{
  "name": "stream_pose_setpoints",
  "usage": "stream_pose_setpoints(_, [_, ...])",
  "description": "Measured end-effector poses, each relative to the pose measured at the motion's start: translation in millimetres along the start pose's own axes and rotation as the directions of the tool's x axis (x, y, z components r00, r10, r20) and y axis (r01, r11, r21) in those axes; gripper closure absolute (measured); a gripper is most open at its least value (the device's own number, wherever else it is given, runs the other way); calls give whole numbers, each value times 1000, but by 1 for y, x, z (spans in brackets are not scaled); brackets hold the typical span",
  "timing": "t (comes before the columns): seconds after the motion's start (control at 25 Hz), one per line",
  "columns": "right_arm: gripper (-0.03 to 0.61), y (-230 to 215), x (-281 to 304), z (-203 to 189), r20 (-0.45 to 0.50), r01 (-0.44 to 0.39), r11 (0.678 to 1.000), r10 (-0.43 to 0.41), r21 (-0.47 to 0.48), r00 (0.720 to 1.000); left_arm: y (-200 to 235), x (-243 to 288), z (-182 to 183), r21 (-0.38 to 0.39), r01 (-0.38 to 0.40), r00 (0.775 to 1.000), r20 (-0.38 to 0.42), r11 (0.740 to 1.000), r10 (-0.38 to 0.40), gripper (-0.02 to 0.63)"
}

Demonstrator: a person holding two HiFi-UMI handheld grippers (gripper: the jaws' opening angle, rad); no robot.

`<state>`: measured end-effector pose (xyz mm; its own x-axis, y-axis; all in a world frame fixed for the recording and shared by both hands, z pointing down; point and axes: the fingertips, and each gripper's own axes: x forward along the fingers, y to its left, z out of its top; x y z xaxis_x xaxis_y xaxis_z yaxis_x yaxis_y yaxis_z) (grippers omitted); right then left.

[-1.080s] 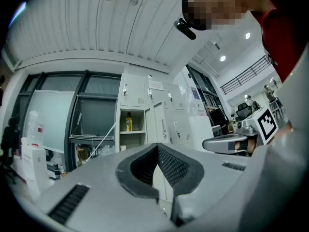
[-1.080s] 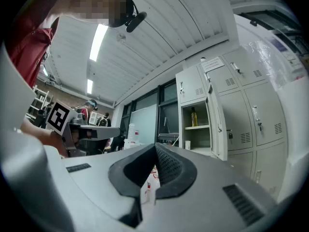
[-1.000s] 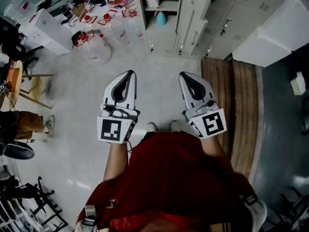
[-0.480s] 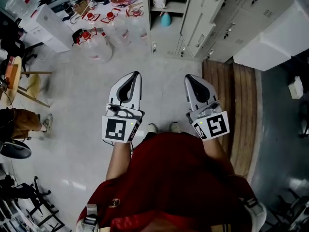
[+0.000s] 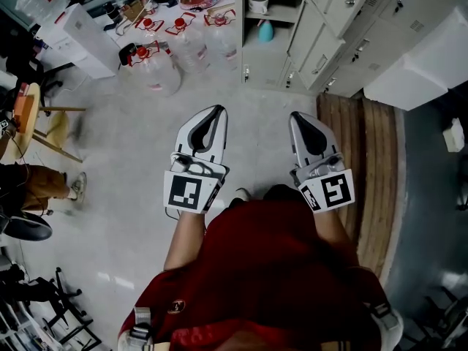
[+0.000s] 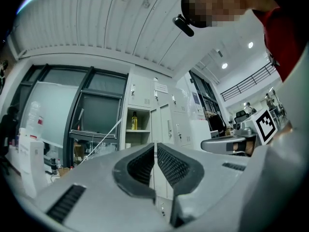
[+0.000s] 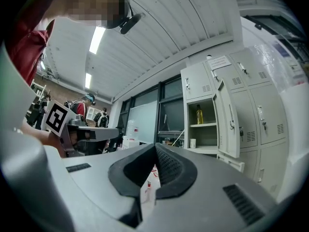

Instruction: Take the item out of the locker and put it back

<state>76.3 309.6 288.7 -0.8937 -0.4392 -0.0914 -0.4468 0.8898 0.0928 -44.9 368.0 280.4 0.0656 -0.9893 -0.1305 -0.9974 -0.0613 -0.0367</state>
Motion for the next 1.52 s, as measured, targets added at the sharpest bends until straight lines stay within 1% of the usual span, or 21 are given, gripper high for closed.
stream_pose_setpoints(0.12, [581,8,2,-3,-11,0,1000,0,-10,1000,4,-1,-3,-13,3,1000,5,1000,-3,604])
stream_pose_setpoints(0.2, [581,12,4,-6,-23,-1,1000,1,-14,1000,9,-2,-9,-23,1,1000,-7,1000,-1,596])
stream_pose_setpoints(0.36, [581,10,13,-12,-41,3,1000,-4,-14,999,16,8,-14,-38,7,1000,-13,999,-8,540])
stream_pose_setpoints(0.56, [581,-6,25,-17,-35,16,1000,-16,-6,999,20,36,-19,-48,25,998,-56,999,-28,504])
stream_pose_setpoints(0.68, [581,-24,36,-23,-26,23,1000,-23,8,999,25,58,-30,-38,28,997,-76,999,-31,492])
stream_pose_setpoints(0.84, [581,-55,55,-33,-24,36,999,-36,9,999,31,99,-43,-32,36,993,-109,999,-40,485])
stream_pose_setpoints(0.96, [581,-80,73,-43,-30,43,999,-43,4,999,39,135,-56,-20,30,996,-89,999,-32,469])
stream_pose_setpoints(1.04, [581,-96,86,-49,-31,50,999,-50,15,998,44,158,-65,-19,34,995,-97,999,-35,462])
stream_pose_setpoints(1.16, [581,-120,106,-58,-32,49,999,-49,10,998,52,189,-78,-15,39,992,-120,999,-41,457])
stream_pose_setpoints(1.36, [581,-156,136,-73,-44,65,996,-63,56,997,64,236,-100,-13,37,986,-162,999,-38,437])
stream_pose_setpoints(1.52, [581,-179,152,-87,-68,59,997,-56,54,996,69,266,-121,-27,25,980,-199,999,-30,428])
